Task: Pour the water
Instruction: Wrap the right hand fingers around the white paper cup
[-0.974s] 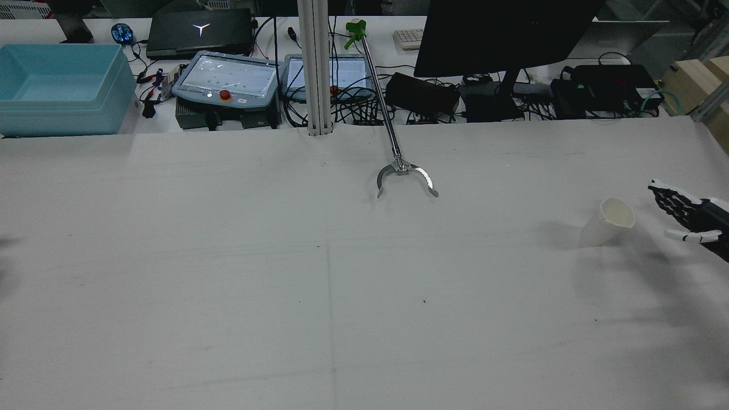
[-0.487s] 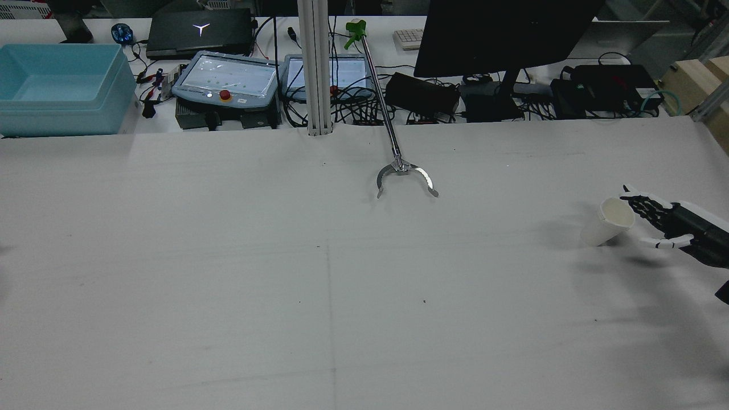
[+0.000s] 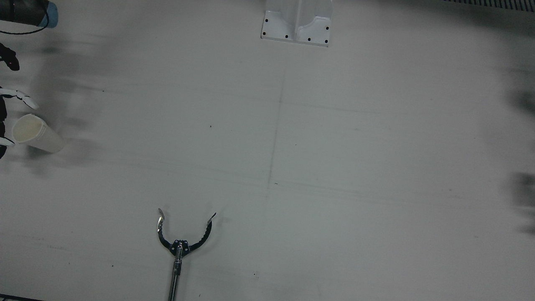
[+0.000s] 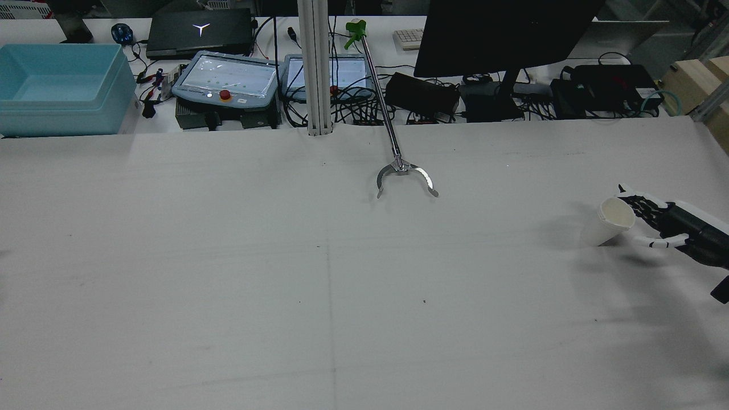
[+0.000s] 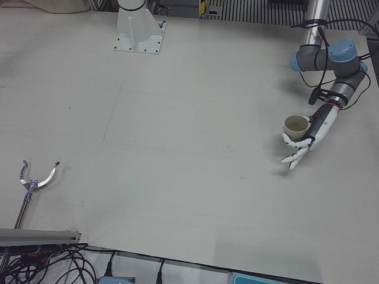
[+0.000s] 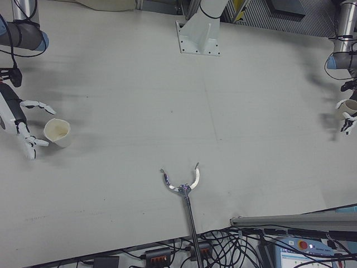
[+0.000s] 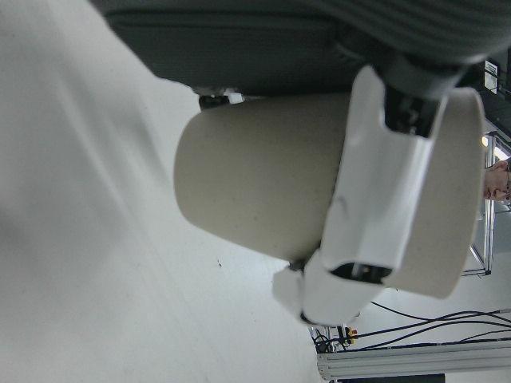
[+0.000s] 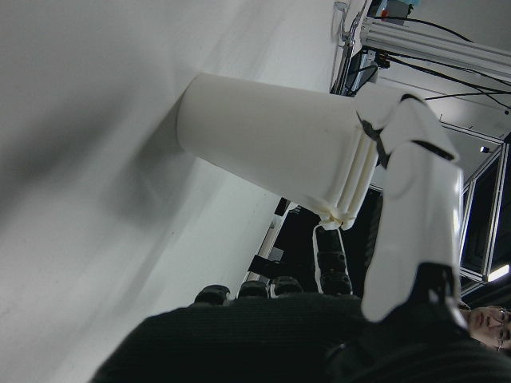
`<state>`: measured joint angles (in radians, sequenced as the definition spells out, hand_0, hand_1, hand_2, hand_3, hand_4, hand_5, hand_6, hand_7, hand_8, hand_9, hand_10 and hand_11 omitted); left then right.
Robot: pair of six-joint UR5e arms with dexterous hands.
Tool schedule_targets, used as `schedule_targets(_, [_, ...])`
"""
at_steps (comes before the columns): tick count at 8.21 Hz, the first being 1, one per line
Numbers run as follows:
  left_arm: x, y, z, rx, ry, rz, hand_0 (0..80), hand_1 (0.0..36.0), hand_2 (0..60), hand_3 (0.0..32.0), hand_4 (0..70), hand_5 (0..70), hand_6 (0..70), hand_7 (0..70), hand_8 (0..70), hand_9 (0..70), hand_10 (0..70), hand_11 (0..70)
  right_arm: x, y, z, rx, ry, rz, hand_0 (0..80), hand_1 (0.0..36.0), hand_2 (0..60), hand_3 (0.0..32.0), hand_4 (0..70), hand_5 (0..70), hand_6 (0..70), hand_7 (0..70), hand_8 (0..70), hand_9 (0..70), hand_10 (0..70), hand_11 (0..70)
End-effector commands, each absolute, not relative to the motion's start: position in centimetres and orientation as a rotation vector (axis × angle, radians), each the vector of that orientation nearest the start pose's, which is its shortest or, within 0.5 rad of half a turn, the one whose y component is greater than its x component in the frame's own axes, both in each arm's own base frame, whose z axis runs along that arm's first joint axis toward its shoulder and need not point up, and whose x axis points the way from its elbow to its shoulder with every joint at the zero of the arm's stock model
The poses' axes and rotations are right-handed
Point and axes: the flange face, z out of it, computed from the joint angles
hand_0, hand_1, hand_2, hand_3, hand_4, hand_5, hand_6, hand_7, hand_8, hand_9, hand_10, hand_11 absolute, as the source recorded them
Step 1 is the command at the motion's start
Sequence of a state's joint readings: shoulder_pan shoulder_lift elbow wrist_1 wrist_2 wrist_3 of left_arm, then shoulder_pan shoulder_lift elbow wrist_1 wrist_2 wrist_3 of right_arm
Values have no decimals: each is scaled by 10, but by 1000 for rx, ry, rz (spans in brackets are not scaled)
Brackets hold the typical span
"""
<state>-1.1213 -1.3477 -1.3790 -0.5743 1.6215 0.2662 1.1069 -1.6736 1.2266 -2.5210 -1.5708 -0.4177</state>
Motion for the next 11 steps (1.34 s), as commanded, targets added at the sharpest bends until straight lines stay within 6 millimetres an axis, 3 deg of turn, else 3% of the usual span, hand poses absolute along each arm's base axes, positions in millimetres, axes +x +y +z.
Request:
schedule_targets(1, [47,-394,819,-238,2070,-1638,800,360,600,0,606,700,127,173,51,62,71,134,-73,-443,833,-28,-2070,1569,558,295,245,0,0,302,0,45,0,0,0,0])
schedule_targets(6, [44,-388,822,-238,2072,-1637,800,360,600,0,597,700,128,174,52,64,72,136,-79,-442,835,0,-2050,1583,542,278,240,0,0,298,5,59,0,0,0,0])
schedule_targets(7, [44,-388,822,-238,2072,-1637,800,360,600,0,597,700,129,173,53,65,72,138,-87,-442,834,2,-2056,1587,542,274,234,0,0,306,10,67,0,0,0,0])
schedule_targets(10, [39,-380,826,-225,2079,-1647,800,360,600,0,598,700,130,173,54,66,73,139,-147,-474,807,-24,-2065,1584,542,275,242,0,0,319,19,79,0,1,0,0])
schedule_targets(11, [35,-371,830,-226,2076,-1649,800,360,600,0,602,700,132,174,54,66,72,138,-149,-480,798,-4,-2094,1592,541,277,241,0,0,321,13,74,0,0,0,0])
